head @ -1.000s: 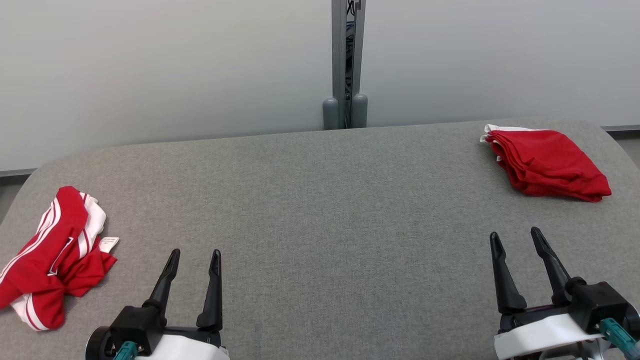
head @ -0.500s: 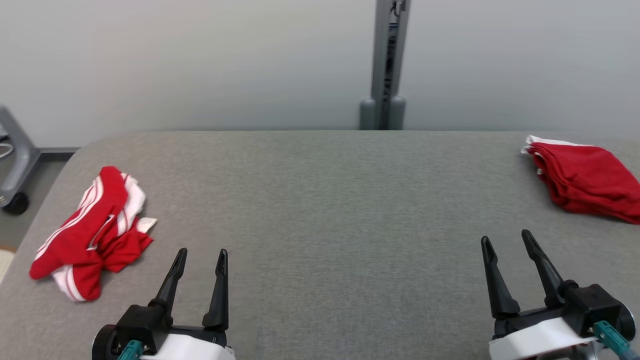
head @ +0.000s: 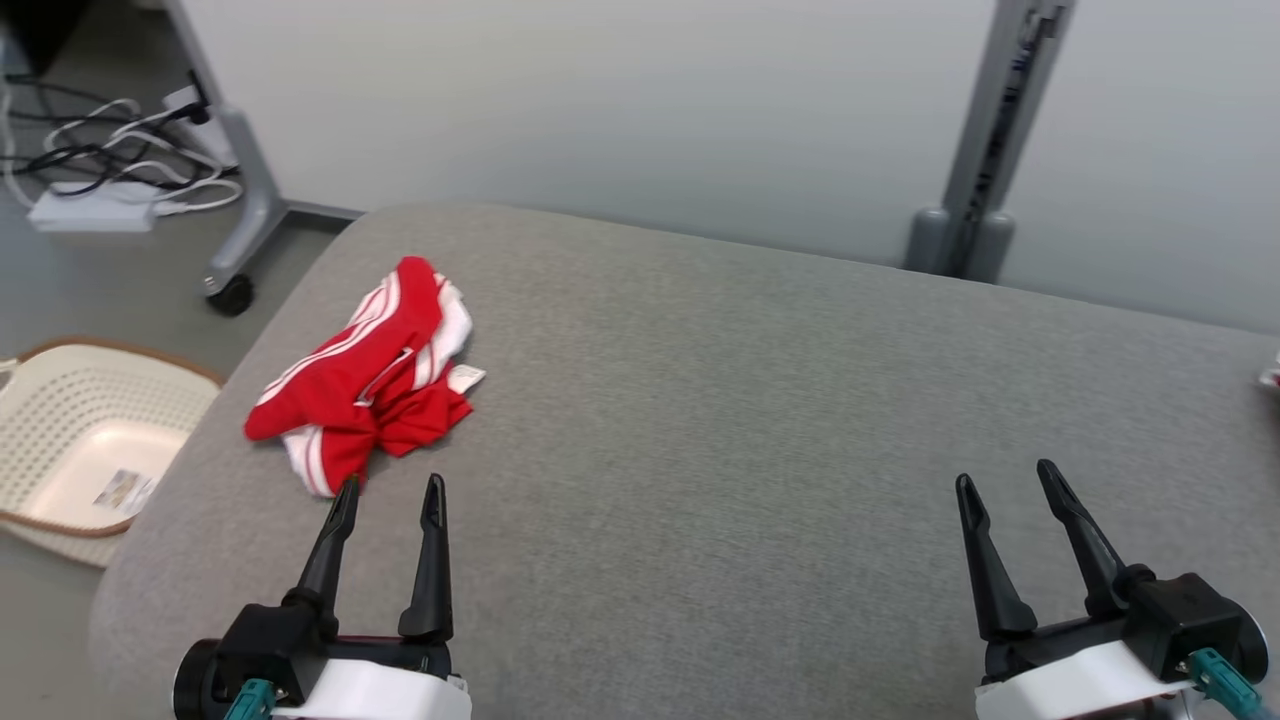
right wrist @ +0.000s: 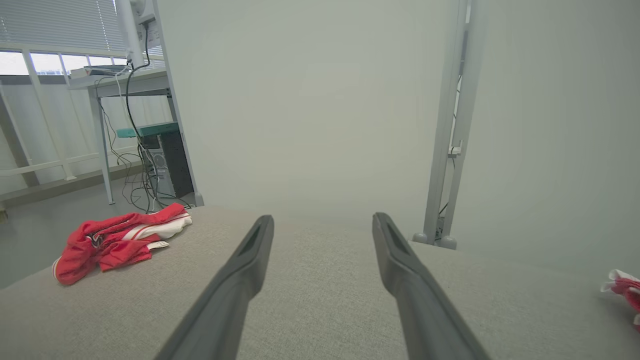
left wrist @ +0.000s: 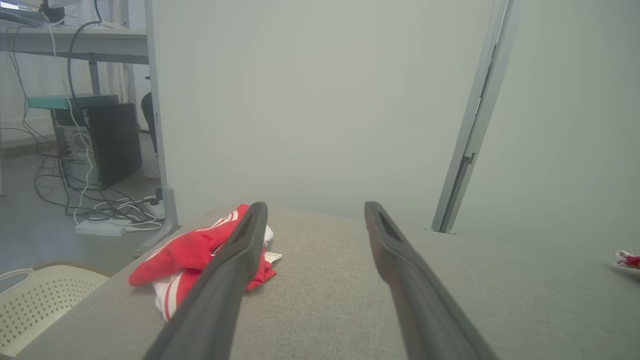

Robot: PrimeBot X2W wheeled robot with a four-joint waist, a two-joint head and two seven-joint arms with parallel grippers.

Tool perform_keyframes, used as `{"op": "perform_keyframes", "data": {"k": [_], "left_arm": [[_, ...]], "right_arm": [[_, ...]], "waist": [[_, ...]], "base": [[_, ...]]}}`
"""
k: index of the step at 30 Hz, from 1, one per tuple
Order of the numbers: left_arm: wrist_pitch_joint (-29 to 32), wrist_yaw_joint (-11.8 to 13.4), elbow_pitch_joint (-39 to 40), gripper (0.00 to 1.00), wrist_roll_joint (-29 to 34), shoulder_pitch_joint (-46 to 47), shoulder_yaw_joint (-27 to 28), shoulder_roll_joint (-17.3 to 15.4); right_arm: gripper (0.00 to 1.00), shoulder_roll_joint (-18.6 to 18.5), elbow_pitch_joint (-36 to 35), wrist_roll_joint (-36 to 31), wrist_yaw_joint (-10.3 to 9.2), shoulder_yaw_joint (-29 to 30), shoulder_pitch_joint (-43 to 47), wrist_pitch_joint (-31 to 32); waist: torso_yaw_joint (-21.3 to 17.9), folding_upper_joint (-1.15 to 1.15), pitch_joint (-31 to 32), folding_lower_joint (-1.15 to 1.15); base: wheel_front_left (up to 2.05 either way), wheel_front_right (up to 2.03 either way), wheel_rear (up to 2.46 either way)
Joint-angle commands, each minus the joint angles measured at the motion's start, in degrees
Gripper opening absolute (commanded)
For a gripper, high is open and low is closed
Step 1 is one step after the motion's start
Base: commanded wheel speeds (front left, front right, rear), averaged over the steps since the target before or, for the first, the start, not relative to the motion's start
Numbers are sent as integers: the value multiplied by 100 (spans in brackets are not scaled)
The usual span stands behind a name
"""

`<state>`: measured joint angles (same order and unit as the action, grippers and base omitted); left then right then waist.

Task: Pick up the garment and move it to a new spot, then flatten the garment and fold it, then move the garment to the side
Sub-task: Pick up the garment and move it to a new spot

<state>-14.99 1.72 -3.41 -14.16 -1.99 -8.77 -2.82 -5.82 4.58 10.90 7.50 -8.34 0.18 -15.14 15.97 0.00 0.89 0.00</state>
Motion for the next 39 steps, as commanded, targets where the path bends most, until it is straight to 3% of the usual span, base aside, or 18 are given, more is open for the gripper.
{"op": "perform_keyframes", "data": {"k": [1, 12, 27, 39], "left_arm": [[-21, 70, 63, 100, -7, -44, 14, -18], [-22, 191, 172, 100, -31, -101, 82, -16], [-22, 227, 170, 100, -138, 26, 182, -17], [-22, 457, 180, 100, -699, 912, 281, -16]], "right_arm": [[100, -40, -6, 38, 1, -24, 41, -4], [100, -26, 54, 58, 1, -82, 73, -5], [100, -112, 38, 44, 1, -129, 11, -4], [100, -587, -131, -14, 1, -209, -485, -4]], "waist": [[297, 0, -22, 0], [621, 0, -4, 0], [467, 0, -175, 0], [399, 0, -1324, 0]], "base": [[0, 0, 0], [0, 0, 0], [0, 0, 0], [0, 0, 0]]}}
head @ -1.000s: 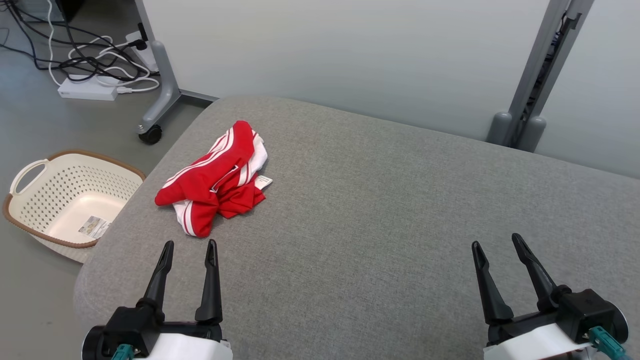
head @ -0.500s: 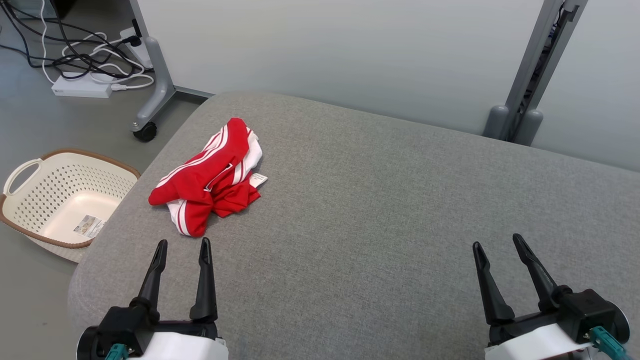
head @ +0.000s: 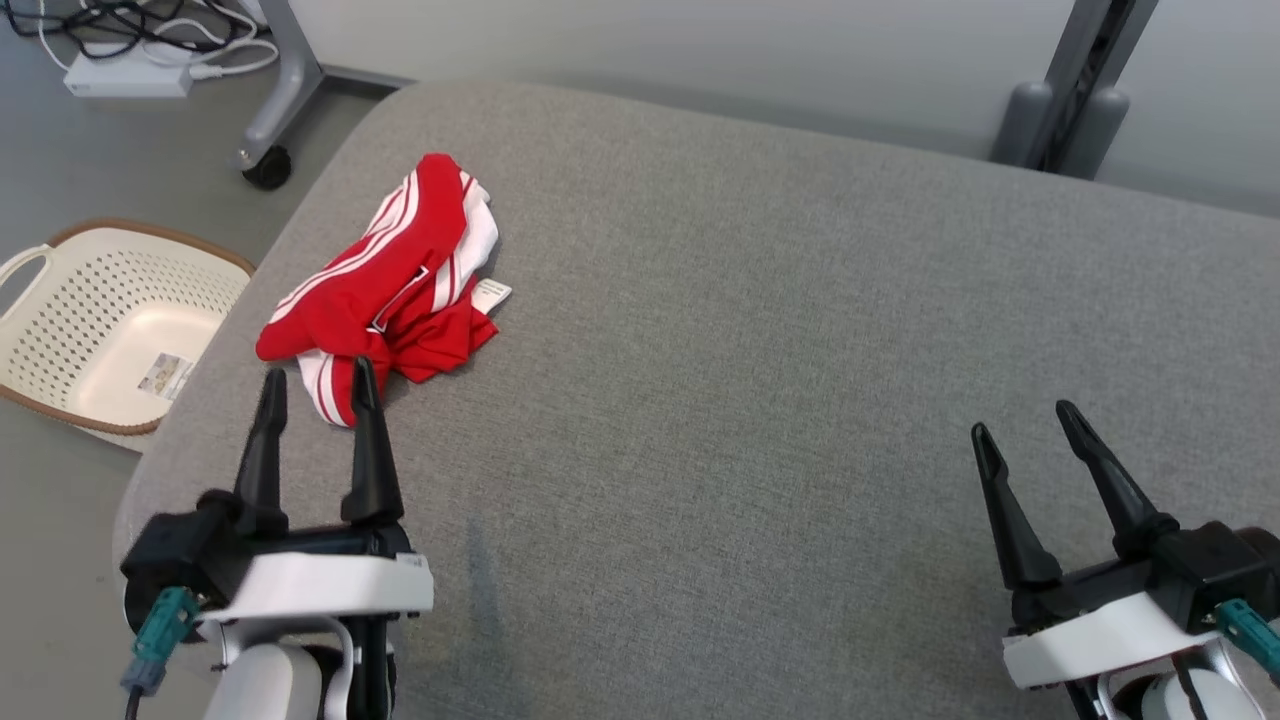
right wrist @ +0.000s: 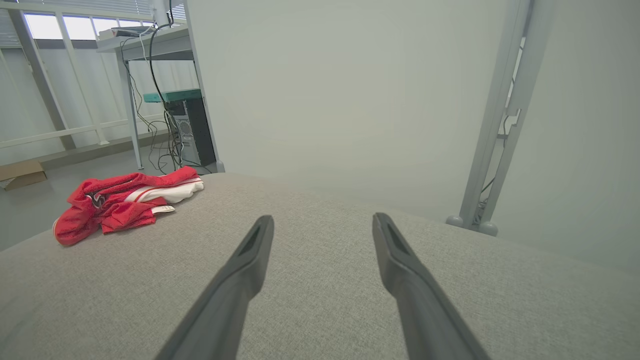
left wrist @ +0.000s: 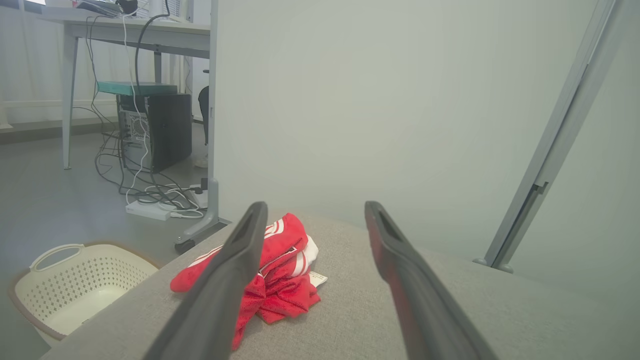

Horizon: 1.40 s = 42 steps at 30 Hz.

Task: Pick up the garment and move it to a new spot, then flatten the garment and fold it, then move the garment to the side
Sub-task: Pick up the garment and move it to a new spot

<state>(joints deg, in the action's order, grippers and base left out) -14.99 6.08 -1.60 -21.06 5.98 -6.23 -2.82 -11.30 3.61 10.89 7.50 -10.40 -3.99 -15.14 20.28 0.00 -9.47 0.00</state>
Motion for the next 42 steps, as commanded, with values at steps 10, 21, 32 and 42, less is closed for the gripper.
{"op": "perform_keyframes", "data": {"k": [10, 21, 32, 42], "left_arm": [[-22, 83, -526, 100, -199, 1393, 450, -19], [-22, -120, -2767, 100, -124, 3039, 1015, -55], [696, -171, -5267, 100, -133, 4234, 900, -377], [1522, -364, -6573, 100, -163, 4776, 741, -600]], "right_arm": [[100, -533, -135, -9, 1, -155, -613, -4], [100, -822, -227, 39, 1, -116, -872, -5], [100, -857, -255, 86, 1, -183, -950, -4], [100, -876, -272, 132, 1, -302, -1064, -5]], "waist": [[-265, 0, -1172, 0], [-520, 0, -1582, 0], [-560, 0, -1663, 0], [-666, 0, -1692, 0]], "base": [[0, 0, 0], [0, 0, 0], [0, 0, 0], [0, 0, 0]]}}
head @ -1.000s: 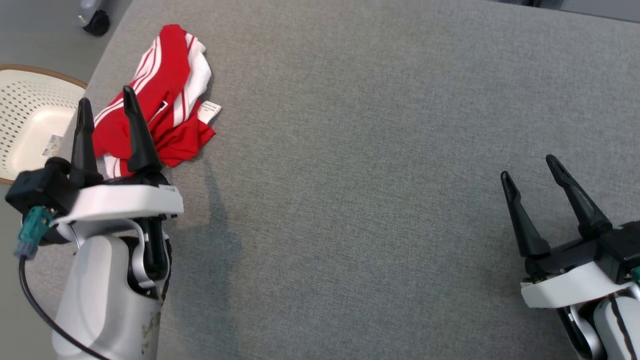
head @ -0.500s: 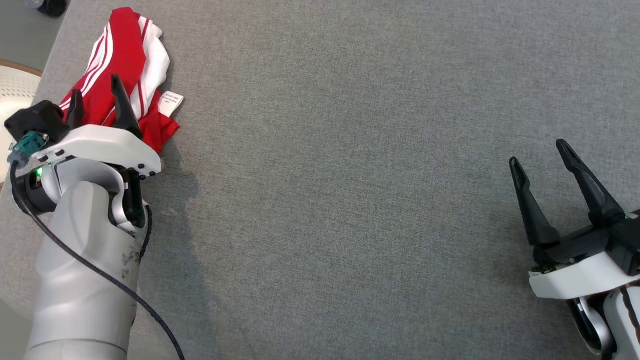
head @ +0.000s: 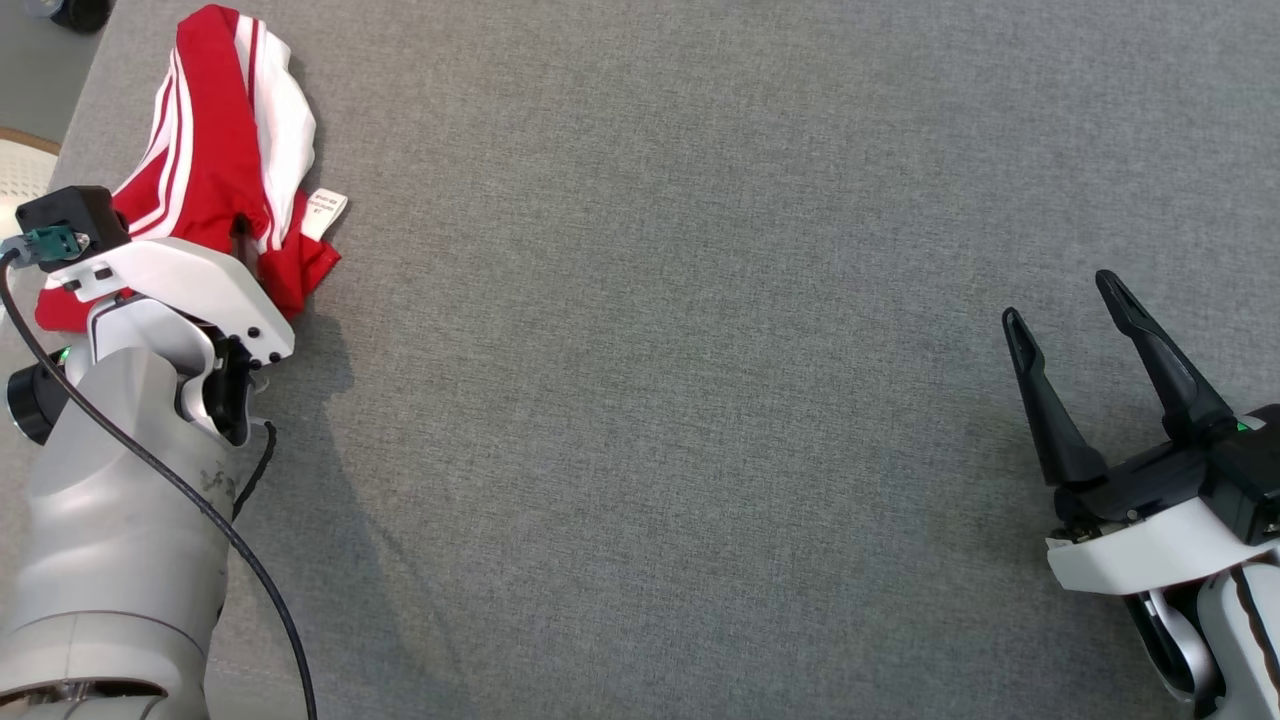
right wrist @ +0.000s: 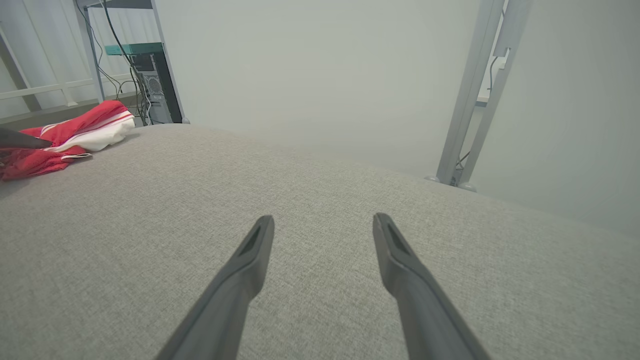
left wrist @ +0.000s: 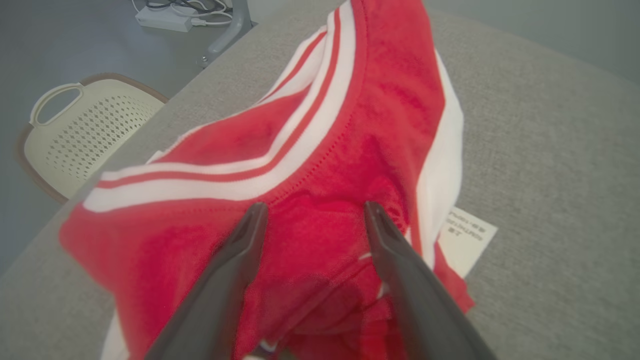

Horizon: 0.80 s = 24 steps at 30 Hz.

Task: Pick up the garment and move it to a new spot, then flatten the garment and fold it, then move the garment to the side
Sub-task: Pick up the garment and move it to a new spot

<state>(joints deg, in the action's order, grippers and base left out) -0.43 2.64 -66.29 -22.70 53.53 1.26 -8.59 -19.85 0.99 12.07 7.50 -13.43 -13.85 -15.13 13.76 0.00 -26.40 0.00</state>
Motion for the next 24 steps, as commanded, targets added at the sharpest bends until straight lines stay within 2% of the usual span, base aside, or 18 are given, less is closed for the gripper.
{"op": "perform_keyframes", "data": {"k": [1, 2, 3, 4, 7, 11, 14, 17, 20, 21, 22, 24], "left_arm": [[80, -46, -177, 100, -3, 42, -21, -43], [86, -64, -238, 100, -1, 54, -38, -47], [56, -118, -274, 75, 17, 68, -69, -48], [43, -175, -316, 0, 33, 73, -100, -52], [-173, -348, -354, 0, -32, 63, -101, -63], [-636, -425, -316, 0, -57, -7, -89, -83], [-1209, -390, -208, 0, -39, -81, -59, -126], [-1454, -368, 127, 0, 2, -185, 2, -135], [-1476, -236, 1188, 0, 142, -466, 231, -161], [-1477, -202, 1543, 0, 193, -641, 317, -122], [-1473, -144, 2231, 0, 353, -923, 490, -57], [-1475, -131, 2821, 0, 508, -1186, 647, -1]], "right_arm": [[100, -15, -19, 25, 1, -5, -87, -6], [100, -3, -29, 35, 1, -7, -93, -5], [100, 5, -39, 40, 1, -8, -92, -6], [100, 15, -45, 47, 1, -3, -90, -5], [100, 28, -57, 62, 1, -7, -96, -6], [100, 57, -67, 60, 1, 17, -122, -6], [100, 79, -60, 83, 1, 20, -151, -6], [100, 117, -39, 113, 1, 40, -173, -6], [100, 196, -6, 115, 1, 38, -145, -6], [100, 231, 2, 123, 1, 32, -136, -6], [100, 295, 24, 140, 1, 25, -114, -5], [100, 376, 49, 155, 1, 15, -79, -6]], "waist": [[-27, 0, -2, 0], [-40, 0, -3, 0], [-53, 0, -5, 0], [-65, 0, -8, 0], [-101, 0, -17, 0], [-131, 0, -24, 0], [-157, 0, -18, 0], [-173, 0, 38, 0], [-197, 0, 150, 0], [-215, 0, 200, 0], [-260, 0, 323, 0], [-315, 0, 466, 0]], "base": [[0, 0, 0], [0, 0, 0], [0, 0, 0], [0, 0, 0], [0, 0, 0], [0, 0, 0], [0, 0, 0], [0, 0, 0], [0, 0, 0], [0, 0, 0], [0, 0, 0], [0, 0, 0]]}}
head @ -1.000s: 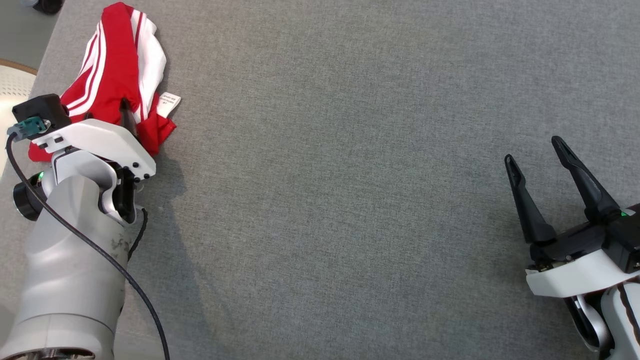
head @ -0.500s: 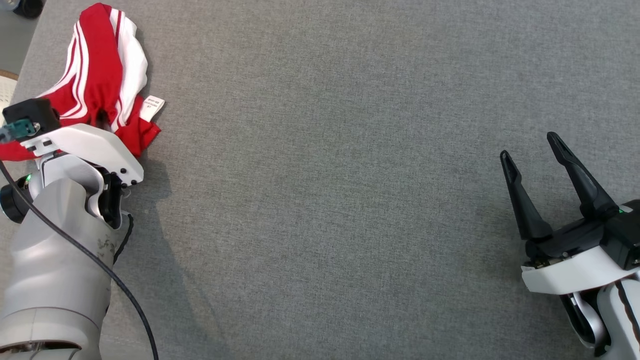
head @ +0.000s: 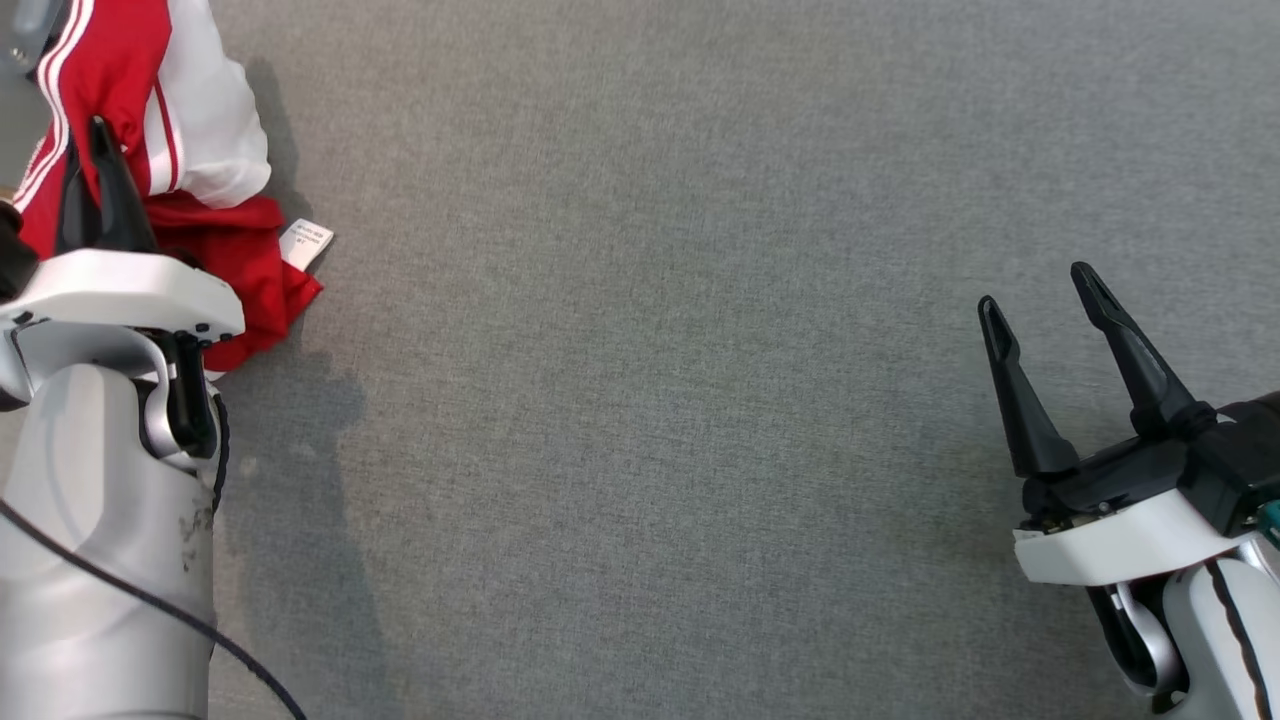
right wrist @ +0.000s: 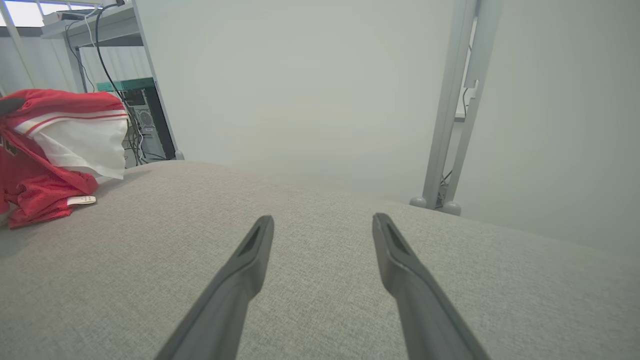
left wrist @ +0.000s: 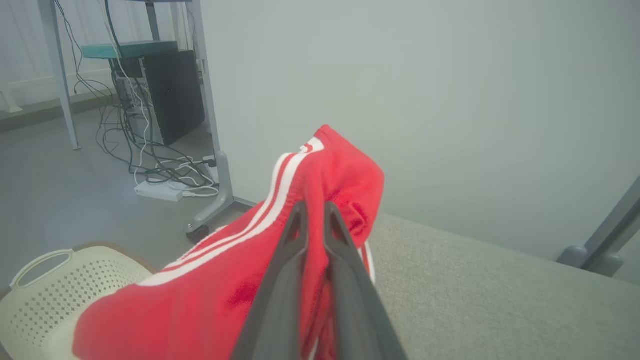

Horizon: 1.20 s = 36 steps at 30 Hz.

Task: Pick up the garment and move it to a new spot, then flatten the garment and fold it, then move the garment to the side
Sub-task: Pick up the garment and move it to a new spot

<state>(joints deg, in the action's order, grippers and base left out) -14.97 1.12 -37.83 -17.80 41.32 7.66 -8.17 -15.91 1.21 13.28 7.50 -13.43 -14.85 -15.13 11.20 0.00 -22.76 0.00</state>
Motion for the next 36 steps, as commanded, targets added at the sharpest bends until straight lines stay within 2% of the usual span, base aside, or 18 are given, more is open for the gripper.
{"op": "perform_keyframes", "data": {"k": [1, 9, 20, 29, 36], "left_arm": [[-22, 9, 222, 0, 96, -86, 79, -24], [-24, -173, 1600, 0, 700, -781, 337, 75], [-24, -516, 2621, 0, 1099, -1146, 76, 184], [-24, -703, 2870, 0, 1002, -1287, -414, 301], [-24, -803, 2767, 0, 947, -1243, -1005, 345]], "right_arm": [[100, 25, 39, 38, 1, 5, 31, -5], [100, 277, 113, 57, 1, 76, 227, -5], [100, 577, 158, 29, 1, 158, 522, -5], [100, 772, 136, 71, 1, 320, 677, -5], [100, 906, 71, 109, 1, 369, 618, -6]], "waist": [[-88, 0, 174, 0], [-328, 0, 795, 0], [-788, 0, 1486, 0], [-1281, 0, 1810, 0], [-1845, 0, 1828, 0]], "base": [[0, 0, 0], [0, 0, 0], [0, 0, 0], [0, 0, 0], [0, 0, 0]]}}
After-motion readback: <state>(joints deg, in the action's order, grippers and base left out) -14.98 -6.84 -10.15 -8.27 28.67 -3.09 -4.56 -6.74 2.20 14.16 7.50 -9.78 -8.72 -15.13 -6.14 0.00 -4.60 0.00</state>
